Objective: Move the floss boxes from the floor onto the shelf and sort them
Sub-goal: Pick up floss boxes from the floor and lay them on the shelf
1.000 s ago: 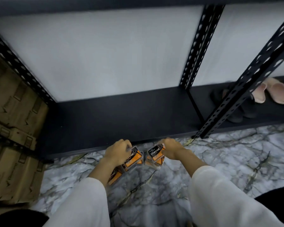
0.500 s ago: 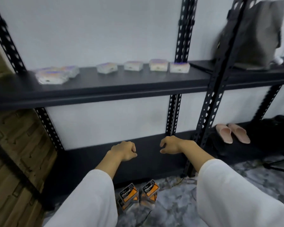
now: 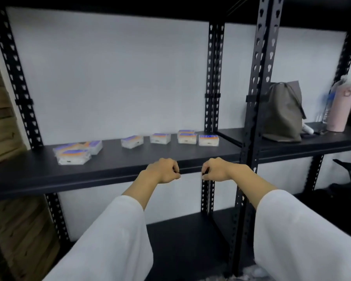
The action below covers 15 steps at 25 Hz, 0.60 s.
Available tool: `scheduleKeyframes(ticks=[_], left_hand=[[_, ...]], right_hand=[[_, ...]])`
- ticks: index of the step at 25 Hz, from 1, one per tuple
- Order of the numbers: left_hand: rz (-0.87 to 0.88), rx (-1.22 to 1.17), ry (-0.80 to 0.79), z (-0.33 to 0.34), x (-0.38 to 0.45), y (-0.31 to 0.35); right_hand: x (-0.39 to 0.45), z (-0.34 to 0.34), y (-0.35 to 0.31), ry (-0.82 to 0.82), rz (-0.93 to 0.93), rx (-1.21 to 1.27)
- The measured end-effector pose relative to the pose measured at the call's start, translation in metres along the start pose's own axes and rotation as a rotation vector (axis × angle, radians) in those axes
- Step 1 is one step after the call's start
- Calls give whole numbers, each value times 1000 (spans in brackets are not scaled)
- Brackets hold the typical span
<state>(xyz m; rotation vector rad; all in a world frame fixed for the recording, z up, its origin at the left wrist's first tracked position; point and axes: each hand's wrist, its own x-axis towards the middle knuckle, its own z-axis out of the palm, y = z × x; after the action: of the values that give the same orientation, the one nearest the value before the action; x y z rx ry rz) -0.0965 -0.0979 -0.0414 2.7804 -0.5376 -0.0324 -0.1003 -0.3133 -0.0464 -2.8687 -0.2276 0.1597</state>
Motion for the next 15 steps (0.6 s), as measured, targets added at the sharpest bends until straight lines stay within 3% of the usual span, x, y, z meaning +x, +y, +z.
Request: scheduleKeyframes(ticks=[8,15], left_hand=[[128,-32,141,-33,94,11],[193,-20,274,-4,190,-2]], right_hand=[[57,-64,25,235,24,-4],[124,-50,72,427,38,59]])
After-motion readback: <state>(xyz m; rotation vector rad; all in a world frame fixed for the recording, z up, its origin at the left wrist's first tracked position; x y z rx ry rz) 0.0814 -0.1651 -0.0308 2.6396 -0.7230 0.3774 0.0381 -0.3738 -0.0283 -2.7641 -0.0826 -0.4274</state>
